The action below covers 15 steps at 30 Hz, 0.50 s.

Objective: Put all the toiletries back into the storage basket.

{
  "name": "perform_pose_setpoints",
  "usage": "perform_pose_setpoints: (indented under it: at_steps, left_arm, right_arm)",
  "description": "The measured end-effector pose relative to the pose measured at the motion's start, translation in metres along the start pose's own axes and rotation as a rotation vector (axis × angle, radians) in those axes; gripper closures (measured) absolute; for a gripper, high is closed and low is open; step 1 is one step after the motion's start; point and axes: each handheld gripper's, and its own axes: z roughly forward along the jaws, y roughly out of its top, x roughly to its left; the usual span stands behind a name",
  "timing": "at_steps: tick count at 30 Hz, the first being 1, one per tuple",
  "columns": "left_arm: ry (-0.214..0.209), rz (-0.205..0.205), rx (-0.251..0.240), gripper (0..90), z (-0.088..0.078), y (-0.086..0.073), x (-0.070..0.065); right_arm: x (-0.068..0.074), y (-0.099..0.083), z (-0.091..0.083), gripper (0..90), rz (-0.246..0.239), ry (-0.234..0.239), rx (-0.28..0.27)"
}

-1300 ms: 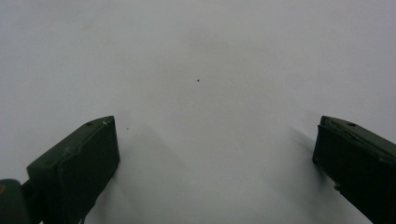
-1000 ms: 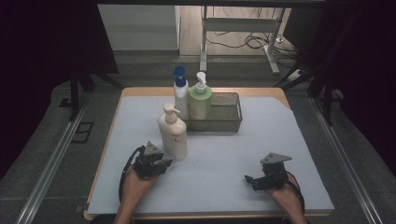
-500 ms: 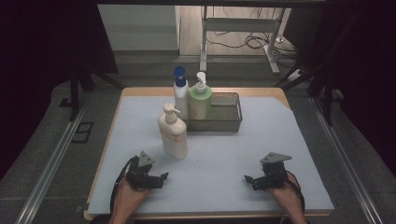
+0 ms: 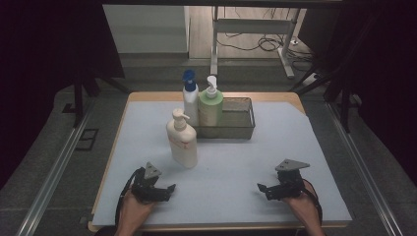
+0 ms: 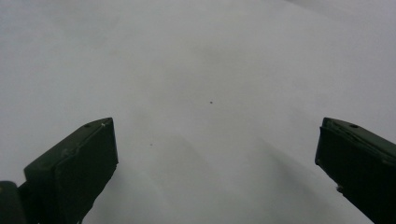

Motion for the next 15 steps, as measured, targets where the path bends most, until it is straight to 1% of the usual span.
perform_pose_setpoints:
  at_steps: [7,11,12,13,15]
  left_arm:
    - [0.004,0.003,-0.005,12.0,0.0,-0.001,-0.001]
    - [0.006,-0.003,-0.011,12.0,0.0,-0.002,-0.001]
    - [0.006,-0.003,-0.011,12.0,0.001,-0.002,-0.001]
    - [0.006,-0.003,-0.011,12.0,0.001,-0.002,-0.001]
    - [0.007,-0.003,-0.012,12.0,0.001,-0.002,-0.001]
  right_arm:
    - [0.007,0.007,-0.001,0.0,-0.023,0.017,0.003]
    - [0.009,0.013,-0.002,0.0,-0.03,0.03,-0.008]
    - [0.011,0.017,-0.002,0.0,-0.036,0.043,-0.016]
    - [0.011,0.017,-0.002,0.0,-0.036,0.043,-0.016]
    - [0.013,0.022,-0.003,0.0,-0.045,0.048,-0.021]
